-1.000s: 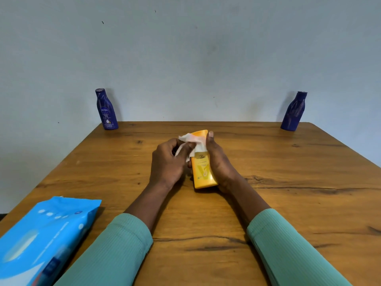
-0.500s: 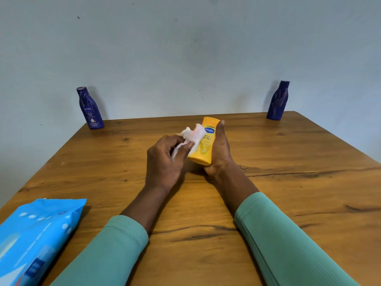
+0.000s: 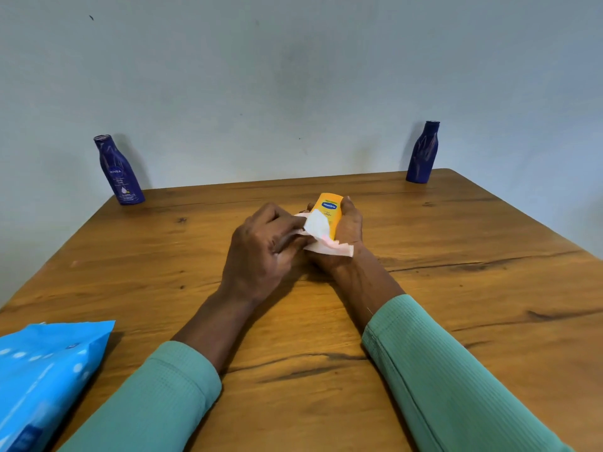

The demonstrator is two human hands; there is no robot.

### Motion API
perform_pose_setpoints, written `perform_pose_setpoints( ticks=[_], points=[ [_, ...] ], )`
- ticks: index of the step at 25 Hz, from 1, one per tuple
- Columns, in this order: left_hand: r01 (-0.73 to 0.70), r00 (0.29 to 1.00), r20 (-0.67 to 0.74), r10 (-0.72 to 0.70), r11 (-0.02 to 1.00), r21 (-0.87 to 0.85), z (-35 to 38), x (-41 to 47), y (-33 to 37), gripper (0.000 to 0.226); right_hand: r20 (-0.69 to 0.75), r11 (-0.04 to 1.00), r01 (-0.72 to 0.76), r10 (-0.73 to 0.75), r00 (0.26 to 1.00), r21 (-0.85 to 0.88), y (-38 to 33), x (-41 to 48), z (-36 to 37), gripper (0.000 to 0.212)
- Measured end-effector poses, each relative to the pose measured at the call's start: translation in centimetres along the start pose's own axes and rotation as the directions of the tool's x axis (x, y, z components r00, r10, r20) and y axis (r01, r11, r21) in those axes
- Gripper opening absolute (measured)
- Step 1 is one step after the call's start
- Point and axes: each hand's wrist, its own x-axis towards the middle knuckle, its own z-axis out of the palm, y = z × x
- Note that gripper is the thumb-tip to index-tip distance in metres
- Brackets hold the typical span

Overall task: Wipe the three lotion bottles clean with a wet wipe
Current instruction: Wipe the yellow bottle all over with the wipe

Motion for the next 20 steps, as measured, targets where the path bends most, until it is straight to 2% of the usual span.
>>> perform_pose_setpoints(
  ticks=[2, 4, 6, 7, 9, 13, 16, 18, 20],
  points=[
    [-0.047, 0.997, 0.066, 0.043, 0.997, 0.06, 0.5, -0.2, 1.1, 0.023, 0.048, 0.986, -0.013, 0.022, 0.999, -0.169, 0.1, -0.9, -0.9, 0.067],
    [-0.066, 0.993, 0.104, 0.06, 0.996, 0.059, 0.5, 0.0, 1.3, 0.022, 0.083, 0.972, -0.004, 0.024, 0.996, -0.234, 0.4, -1.1, -1.5, 0.067],
    [-0.034, 0.994, 0.101, 0.032, 0.999, 0.011, -0.3, 0.5, 0.1, 0.018, 0.028, 0.981, -0.038, 0.044, 0.999, -0.189, 0.4, -0.1, -1.0, 0.065],
    [-0.009, 0.996, 0.094, 0.009, 1.0, -0.008, -0.8, 0.7, -0.6, 0.017, 0.014, 0.991, -0.074, 0.076, 0.997, -0.108, 0.2, 0.2, -0.3, 0.072],
    [0.023, 0.995, 0.093, -0.022, 1.0, -0.011, -1.3, 0.7, -1.2, 0.014, -0.048, 0.994, -0.097, 0.094, 0.994, -0.059, 0.0, 0.6, 0.8, 0.086],
    [-0.021, 0.993, 0.12, 0.02, 1.0, 0.002, -0.1, 0.5, 0.4, 0.018, -0.046, 0.981, -0.057, 0.049, 0.998, -0.185, 0.5, -1.2, -0.2, 0.083],
    [0.019, 0.991, 0.135, -0.012, 0.999, -0.048, -0.6, 1.0, -0.2, 0.02, -0.05, 0.993, -0.058, 0.053, 0.997, -0.101, 0.4, -0.5, 0.2, 0.089],
    [0.051, 0.989, 0.142, -0.041, 0.996, -0.071, -1.3, 1.1, -1.1, 0.022, -0.094, 0.993, -0.098, 0.091, 0.991, -0.073, 0.6, 1.6, 0.3, 0.1],
    [0.036, 0.991, 0.13, -0.029, 0.998, -0.053, -1.5, 0.9, -1.4, 0.024, -0.077, 0.984, -0.105, 0.094, 0.993, -0.145, 0.5, 2.1, 0.1, 0.114]
  ],
)
